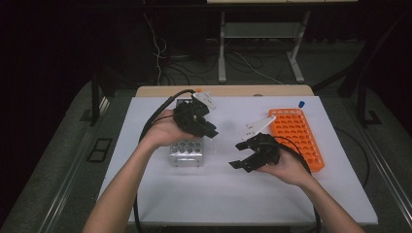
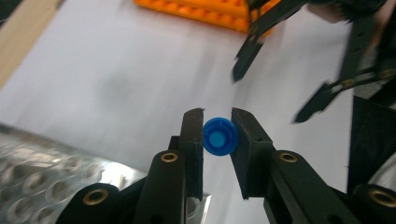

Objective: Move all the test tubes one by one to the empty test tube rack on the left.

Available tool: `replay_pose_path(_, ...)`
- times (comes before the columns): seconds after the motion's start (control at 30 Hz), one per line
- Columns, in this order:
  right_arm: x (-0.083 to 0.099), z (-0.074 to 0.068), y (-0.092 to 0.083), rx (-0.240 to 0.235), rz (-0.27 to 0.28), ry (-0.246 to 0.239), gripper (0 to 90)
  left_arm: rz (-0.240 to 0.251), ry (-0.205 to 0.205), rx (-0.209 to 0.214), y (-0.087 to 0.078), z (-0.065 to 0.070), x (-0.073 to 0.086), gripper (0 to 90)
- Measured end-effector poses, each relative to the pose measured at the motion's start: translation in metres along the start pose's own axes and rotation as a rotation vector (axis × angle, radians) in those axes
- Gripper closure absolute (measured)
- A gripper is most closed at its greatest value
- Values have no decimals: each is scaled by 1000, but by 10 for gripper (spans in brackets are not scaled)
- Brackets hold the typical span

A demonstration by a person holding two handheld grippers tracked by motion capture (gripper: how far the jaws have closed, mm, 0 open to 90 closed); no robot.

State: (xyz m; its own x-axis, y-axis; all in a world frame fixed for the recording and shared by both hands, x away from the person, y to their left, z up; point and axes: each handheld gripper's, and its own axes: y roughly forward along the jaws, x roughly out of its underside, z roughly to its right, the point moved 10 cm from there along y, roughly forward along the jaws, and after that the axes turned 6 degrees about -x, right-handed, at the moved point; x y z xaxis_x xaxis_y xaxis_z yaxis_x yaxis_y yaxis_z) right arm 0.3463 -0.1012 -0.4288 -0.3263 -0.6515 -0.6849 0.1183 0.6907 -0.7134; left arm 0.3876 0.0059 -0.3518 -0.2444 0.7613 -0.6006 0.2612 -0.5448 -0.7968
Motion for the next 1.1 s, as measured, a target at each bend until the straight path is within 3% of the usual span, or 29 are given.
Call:
replay_pose_path(0.1, 5, 4, -7, 11, 26, 28, 160, 4, -17, -23, -5, -12, -1, 739)
replay_pose_path(0.17, 8, 5, -13, -16, 52, 64, 122, 8, -32, -39, -7, -19, -2, 740)
replay_pose_path(0.27, 13, 8, -19, -4, 47, 76, 2, 9, -46, -60, -10, -29, -2, 739)
replay_pose_path(0.47, 21, 14, -29, 6, 73, 107, 1, -3, -71, -100, -12, -49, -4, 740)
replay_pose_path(0.73, 31, 16, -35, 15, 66, 122, 1, -14, -107, -143, -14, -75, -5, 741)
replay_pose_path(0.97, 36, 15, -38, 19, 70, 125, 1, -28, -154, -168, -7, -95, 3, 741)
replay_pose_path(1.1, 39, 14, -40, 20, 75, 124, 1, -39, -158, -183, -2, -104, 7, 741)
